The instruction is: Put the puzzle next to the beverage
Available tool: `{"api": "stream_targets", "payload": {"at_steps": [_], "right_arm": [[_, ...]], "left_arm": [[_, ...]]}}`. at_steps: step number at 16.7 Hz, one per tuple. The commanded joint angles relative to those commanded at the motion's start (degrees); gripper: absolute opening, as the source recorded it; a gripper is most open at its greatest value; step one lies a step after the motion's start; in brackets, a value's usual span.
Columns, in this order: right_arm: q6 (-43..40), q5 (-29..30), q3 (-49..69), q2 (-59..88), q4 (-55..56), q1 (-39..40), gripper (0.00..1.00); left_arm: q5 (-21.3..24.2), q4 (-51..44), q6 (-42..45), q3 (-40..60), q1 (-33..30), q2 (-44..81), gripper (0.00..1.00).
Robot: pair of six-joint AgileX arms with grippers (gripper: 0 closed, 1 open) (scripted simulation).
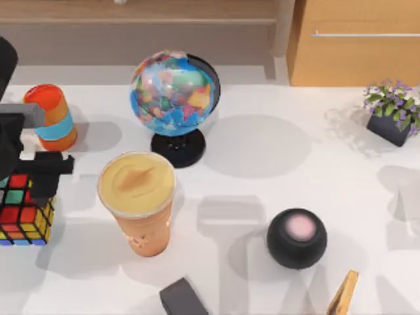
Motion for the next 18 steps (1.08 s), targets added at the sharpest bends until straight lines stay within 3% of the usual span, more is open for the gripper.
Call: {"api": "stream_targets", "payload": {"at_steps": [17,18], "right_arm": [[0.0,0.0,0.0,0.0,0.0,0.0,1.0],[0.0,0.0,0.0,0.0,0.0,0.0,1.0]], "left_arm": [[0.5,4.6,-0.5,-3.4,-1.6,3.2,0.0],[0.5,4.6,-0.5,-3.4,-1.6,3.2,0.08]]}}
